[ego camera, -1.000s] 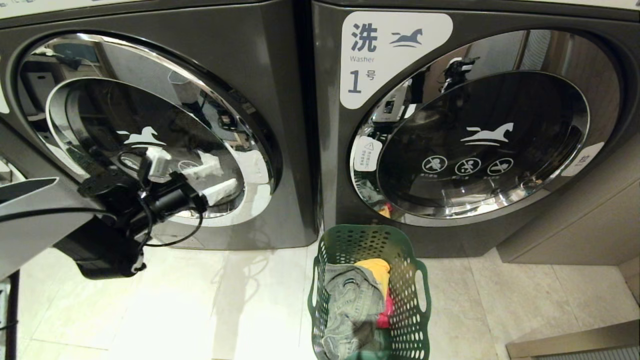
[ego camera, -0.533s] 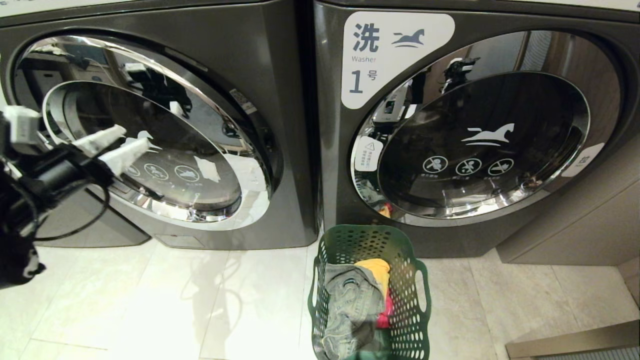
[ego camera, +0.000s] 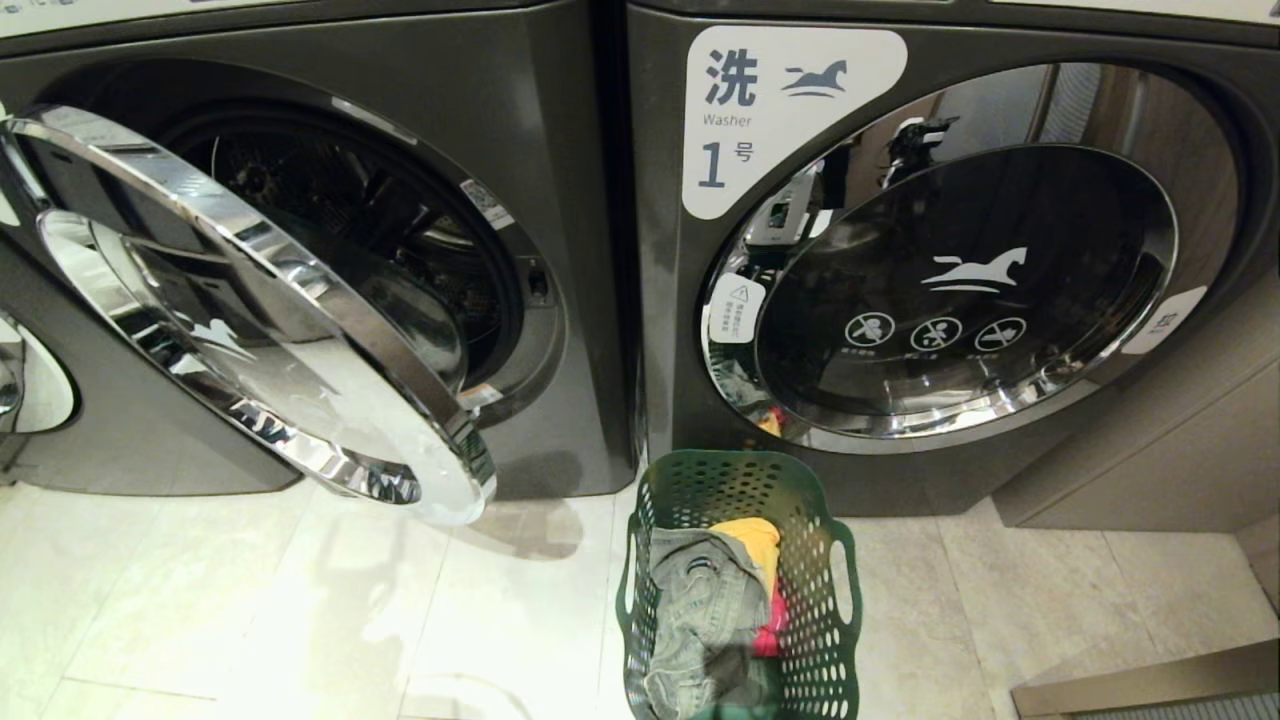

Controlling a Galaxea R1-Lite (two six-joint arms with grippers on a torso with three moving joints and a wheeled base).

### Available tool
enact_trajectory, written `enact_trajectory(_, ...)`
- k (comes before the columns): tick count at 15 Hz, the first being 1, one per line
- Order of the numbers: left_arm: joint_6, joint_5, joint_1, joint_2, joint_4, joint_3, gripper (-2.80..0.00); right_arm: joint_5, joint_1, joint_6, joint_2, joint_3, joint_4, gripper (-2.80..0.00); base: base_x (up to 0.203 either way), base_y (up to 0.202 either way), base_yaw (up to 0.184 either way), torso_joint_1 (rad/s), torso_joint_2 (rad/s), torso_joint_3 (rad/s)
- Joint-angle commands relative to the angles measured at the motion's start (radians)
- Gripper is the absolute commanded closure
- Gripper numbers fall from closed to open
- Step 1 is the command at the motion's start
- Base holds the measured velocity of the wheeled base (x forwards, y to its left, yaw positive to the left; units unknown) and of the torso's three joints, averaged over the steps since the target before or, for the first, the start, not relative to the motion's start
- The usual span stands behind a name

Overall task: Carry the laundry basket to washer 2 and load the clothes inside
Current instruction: Open the lid of the washing machine

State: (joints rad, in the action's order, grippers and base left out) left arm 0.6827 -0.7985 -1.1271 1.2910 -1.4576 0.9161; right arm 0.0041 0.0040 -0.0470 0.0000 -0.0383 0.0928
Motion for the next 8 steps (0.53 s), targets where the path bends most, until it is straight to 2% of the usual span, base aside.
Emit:
enact_trajectory(1, 0.134, 0.001, -0.123, -0.182, 0.152, 0.182, -2.80, 0.001, 0.001, -0.001, 0.001, 0.000, 0.001, 0.00, 0.000, 0.000, 0.000, 0.000, 0.00, 0.000)
enact_trajectory(3, 0.161, -0.002, -0.097, -0.245, 0.394, 0.290, -2.80, 0.001, 0.001, -0.001, 0.001, 0.000, 0.001, 0.00, 0.000, 0.000, 0.000, 0.000, 0.00, 0.000)
enact_trajectory(5, 0.129, -0.001, -0.050, -0.268, 0.663, 0.366, -2.80, 0.001, 0.001, -0.001, 0.000, 0.000, 0.001, 0.00, 0.000, 0.000, 0.000, 0.000, 0.00, 0.000)
enact_trajectory(6, 0.093, 0.003, -0.014, -0.272, 0.809, 0.397, -2.80, 0.001, 0.001, -0.001, 0.000, 0.000, 0.001, 0.00, 0.000, 0.000, 0.000, 0.000, 0.00, 0.000)
enact_trajectory(7, -0.009, 0.014, 0.031, -0.275, 0.931, 0.416, -2.80, 0.001, 0.001, -0.001, 0.002, 0.000, 0.001, 0.00, 0.000, 0.000, 0.000, 0.000, 0.00, 0.000)
enact_trajectory(8, -0.179, 0.038, 0.084, -0.275, 1.008, 0.419, -2.80, 0.001, 0.001, -0.001, 0.000, 0.000, 0.001, 0.00, 0.000, 0.000, 0.000, 0.000, 0.00, 0.000)
